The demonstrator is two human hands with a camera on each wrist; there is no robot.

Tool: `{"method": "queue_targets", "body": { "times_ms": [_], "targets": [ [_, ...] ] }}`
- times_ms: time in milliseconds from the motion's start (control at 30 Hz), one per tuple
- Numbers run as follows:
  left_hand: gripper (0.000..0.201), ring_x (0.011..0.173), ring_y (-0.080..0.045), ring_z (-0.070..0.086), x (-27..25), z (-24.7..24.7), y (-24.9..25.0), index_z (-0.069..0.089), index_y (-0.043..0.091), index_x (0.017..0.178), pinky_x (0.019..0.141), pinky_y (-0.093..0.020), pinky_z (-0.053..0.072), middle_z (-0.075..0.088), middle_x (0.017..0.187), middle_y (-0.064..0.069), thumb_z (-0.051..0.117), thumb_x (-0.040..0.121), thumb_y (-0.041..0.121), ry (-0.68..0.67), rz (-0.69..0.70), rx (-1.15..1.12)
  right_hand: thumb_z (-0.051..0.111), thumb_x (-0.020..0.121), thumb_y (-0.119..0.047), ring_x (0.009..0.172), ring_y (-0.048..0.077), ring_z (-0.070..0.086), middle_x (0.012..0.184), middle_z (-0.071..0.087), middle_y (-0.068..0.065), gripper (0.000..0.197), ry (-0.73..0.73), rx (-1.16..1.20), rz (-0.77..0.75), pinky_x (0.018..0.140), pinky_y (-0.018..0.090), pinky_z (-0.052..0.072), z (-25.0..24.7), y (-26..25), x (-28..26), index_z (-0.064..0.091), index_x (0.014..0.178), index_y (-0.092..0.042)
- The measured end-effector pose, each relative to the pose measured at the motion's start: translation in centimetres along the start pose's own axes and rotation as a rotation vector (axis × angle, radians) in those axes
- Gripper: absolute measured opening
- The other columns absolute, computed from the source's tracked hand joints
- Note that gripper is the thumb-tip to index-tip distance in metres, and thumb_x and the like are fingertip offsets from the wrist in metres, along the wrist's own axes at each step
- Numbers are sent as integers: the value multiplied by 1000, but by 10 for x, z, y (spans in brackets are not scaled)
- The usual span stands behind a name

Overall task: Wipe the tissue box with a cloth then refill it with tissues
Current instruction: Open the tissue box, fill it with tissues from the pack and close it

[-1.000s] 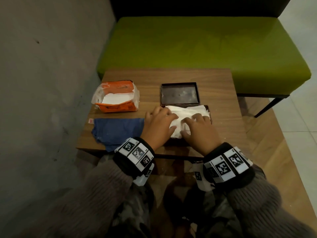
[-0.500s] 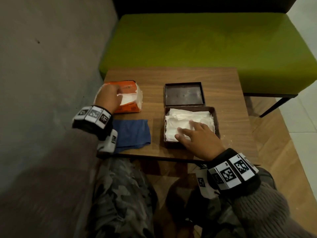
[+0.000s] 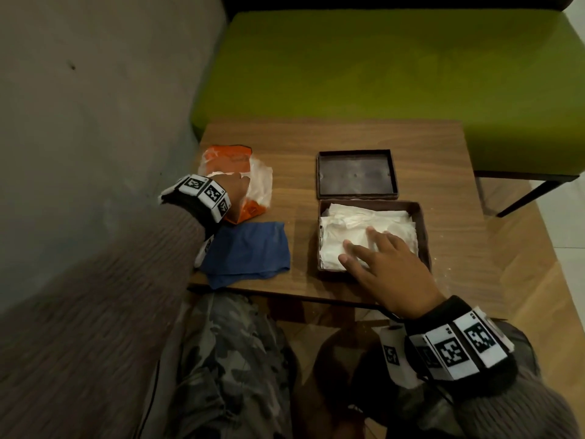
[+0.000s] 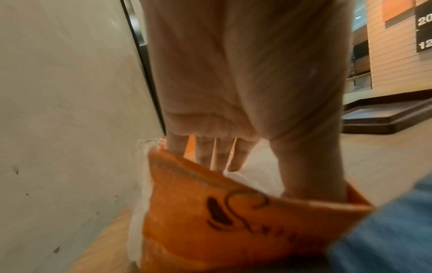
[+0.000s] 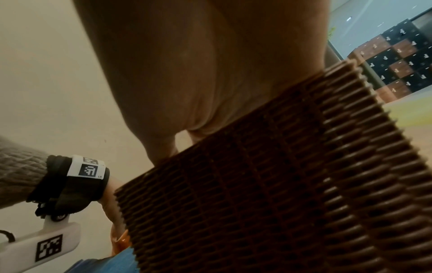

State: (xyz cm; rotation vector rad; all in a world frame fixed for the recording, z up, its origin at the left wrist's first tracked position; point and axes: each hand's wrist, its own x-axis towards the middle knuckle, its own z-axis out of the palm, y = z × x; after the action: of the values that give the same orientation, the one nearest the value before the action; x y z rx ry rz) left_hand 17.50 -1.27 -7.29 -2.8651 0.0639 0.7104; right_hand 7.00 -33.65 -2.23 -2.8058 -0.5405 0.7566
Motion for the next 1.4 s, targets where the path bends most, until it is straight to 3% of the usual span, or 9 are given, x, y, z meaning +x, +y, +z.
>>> {"method": "queue_targets", "body": {
  "times_ms": [67,167,367,567,800,1000,1100,1200,1400],
  "targets": [
    [69,114,-32,52,-3,4,5,41,10,131,93,-39,42,51,128,-13,60,80,52,79,-31,9,-4,77,-76,146,30,12,160,14,8,85,-3,-5,10,117,47,19,1,-1,-1,29,146,-39],
    [52,108,-36,57,-3,3,9,41,5,130,89,-42,46,54,125,-17,59,86,28,111,-23,70,10,90,-67,147,29,10,160,12,7,64,-26,0,32,118,45,18,1,-1,-2,28,147,-41],
    [38,113,-36,55,-5,-2,0,51,8,125,97,-43,42,57,126,-17,52,90,21,162,-12,-50,20,96,-58,147,28,11,160,13,7,54,-10,1,25,118,44,17,-1,-2,-1,29,146,-41],
    [33,115,-33,54,-12,-7,-4,59,12,120,100,-42,40,60,123,-16,55,89,20,286,58,-215,21,96,-58,147,28,11,160,14,7,54,-8,4,26,119,44,16,0,-1,-1,30,146,-41],
    [46,93,-38,63,-21,-50,-8,50,27,124,80,-44,49,67,104,-19,65,81,31,408,76,-224,20,96,-59,147,28,10,160,13,6,54,-13,8,21,118,44,15,-1,2,2,29,146,-41],
    [42,105,-32,58,-20,-56,-8,51,24,126,96,-43,30,66,109,-13,57,85,16,374,58,-14,0,84,-71,146,29,12,160,14,9,74,3,-19,-3,119,45,17,1,1,1,27,146,-41],
    [37,108,-33,57,-28,-61,-10,57,25,118,94,-43,35,64,114,-13,64,82,22,389,-4,-238,18,95,-61,146,30,13,160,15,8,57,4,7,7,118,46,18,2,2,2,30,146,-39],
    [38,102,-39,57,-47,-72,-20,56,14,117,81,-39,43,62,113,-20,55,80,16,485,-113,-577,22,90,-64,139,28,28,151,33,7,63,66,44,17,113,45,28,4,2,4,36,140,-27],
    [62,108,-35,54,-86,-74,-36,52,10,125,82,-30,37,59,120,-19,51,65,24,530,-223,-942,33,92,-58,122,25,43,128,44,7,54,135,46,31,103,43,39,4,-3,4,45,128,-20]
  ]
}}
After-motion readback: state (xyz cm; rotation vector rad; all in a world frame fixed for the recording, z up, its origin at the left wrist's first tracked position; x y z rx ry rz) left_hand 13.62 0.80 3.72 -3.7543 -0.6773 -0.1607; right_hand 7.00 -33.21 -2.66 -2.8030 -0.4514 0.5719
